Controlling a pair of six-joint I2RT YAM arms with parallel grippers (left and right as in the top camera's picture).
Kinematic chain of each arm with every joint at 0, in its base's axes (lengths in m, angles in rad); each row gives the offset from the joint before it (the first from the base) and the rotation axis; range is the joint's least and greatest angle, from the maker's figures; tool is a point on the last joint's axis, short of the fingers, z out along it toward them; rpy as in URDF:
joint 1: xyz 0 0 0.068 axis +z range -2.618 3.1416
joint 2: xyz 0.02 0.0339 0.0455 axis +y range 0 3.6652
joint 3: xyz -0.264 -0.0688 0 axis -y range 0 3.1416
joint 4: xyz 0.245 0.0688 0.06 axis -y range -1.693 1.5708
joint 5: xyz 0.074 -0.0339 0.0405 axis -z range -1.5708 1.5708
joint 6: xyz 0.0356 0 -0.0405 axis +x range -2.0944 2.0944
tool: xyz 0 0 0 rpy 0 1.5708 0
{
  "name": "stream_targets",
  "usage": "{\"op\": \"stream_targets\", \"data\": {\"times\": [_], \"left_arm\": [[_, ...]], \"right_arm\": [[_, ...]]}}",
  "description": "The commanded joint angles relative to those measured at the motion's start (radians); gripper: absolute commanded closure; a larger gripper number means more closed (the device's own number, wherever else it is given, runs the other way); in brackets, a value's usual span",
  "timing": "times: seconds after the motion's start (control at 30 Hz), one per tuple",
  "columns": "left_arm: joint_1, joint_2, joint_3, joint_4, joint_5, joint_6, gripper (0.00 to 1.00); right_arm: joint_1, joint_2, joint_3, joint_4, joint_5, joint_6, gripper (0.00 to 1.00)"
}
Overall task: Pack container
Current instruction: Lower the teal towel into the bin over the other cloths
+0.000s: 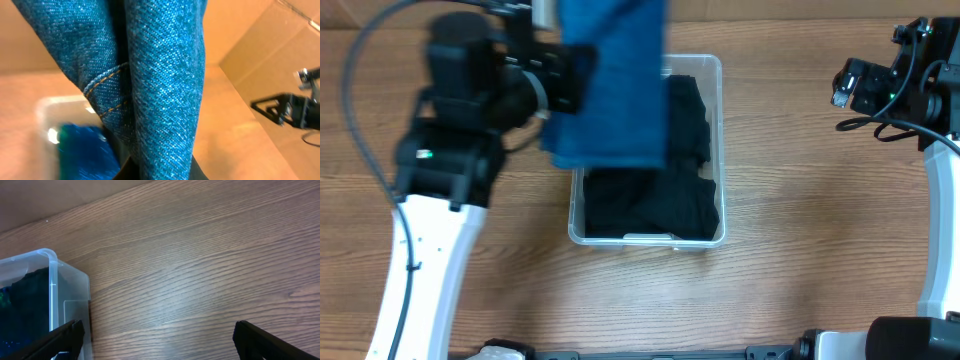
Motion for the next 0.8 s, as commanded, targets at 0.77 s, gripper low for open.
{"op": "stream_targets", "data": {"times": [0.77], "left_arm": [[-0.19,0.258,0.033,0.179,0.144,-0.335,0.96]], "right_arm": [[-0.002,-0.005,0.005,0.005,-0.006,0.004,0.0]]}}
